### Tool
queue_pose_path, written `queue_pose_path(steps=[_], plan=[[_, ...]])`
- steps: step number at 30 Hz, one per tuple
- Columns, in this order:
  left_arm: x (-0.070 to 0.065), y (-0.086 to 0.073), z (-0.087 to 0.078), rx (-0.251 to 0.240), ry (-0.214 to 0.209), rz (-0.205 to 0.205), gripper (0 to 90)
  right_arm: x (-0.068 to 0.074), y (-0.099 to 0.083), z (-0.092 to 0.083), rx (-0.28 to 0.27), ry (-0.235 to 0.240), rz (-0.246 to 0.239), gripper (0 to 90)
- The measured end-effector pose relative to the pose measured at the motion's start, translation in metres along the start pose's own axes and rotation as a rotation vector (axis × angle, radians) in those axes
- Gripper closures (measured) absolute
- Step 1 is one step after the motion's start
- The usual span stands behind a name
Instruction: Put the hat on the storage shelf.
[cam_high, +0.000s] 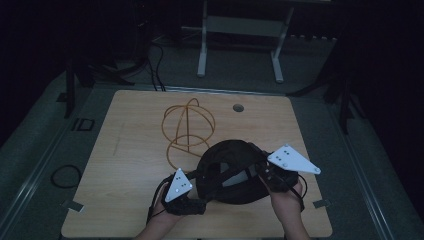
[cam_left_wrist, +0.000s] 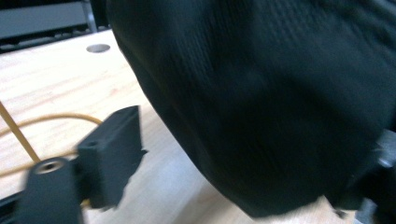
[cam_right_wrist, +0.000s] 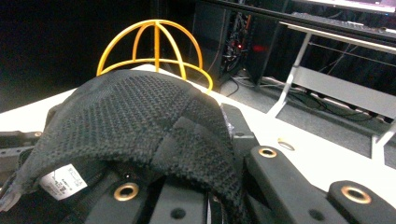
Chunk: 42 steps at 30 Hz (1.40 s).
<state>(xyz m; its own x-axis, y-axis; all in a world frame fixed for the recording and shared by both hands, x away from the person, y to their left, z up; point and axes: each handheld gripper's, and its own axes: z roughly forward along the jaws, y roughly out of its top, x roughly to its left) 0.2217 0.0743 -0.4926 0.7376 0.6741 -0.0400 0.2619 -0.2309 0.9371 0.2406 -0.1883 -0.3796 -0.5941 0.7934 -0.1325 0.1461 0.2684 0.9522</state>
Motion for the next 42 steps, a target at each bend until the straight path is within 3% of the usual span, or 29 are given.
queue_pose_path(steps=[5,10,14,22,29,31,36,42], plan=[[0.002,0.006,-0.004,-0.009,0.031,0.009,43.9,0.003,-0.003,0.002,0.006,0.006,-0.003,88.3],[-0.001,0.01,-0.006,0.005,0.082,0.065,68.3,0.006,-0.006,0.003,0.012,0.003,-0.015,88.3],[-0.002,0.011,-0.008,0.007,0.094,0.076,86.7,0.009,-0.01,0.005,0.021,0.005,-0.021,88.3],[-0.003,0.016,-0.012,-0.014,0.12,0.089,88.8,0.009,-0.019,0.003,0.026,0.034,0.013,86.5],[-0.005,0.028,-0.016,-0.045,0.094,0.064,89.0,0.006,-0.026,-0.008,0.019,0.086,0.053,64.7],[-0.008,0.031,-0.017,-0.052,0.084,0.068,89.0,0.006,-0.03,-0.012,0.022,0.09,0.037,59.3],[-0.011,0.041,-0.016,-0.056,0.077,0.064,89.1,0.003,-0.042,-0.02,0.056,0.144,0.051,45.9],[-0.013,0.049,-0.013,-0.067,0.082,0.067,89.1,-0.002,-0.051,-0.03,0.1,0.183,0.008,31.6]])
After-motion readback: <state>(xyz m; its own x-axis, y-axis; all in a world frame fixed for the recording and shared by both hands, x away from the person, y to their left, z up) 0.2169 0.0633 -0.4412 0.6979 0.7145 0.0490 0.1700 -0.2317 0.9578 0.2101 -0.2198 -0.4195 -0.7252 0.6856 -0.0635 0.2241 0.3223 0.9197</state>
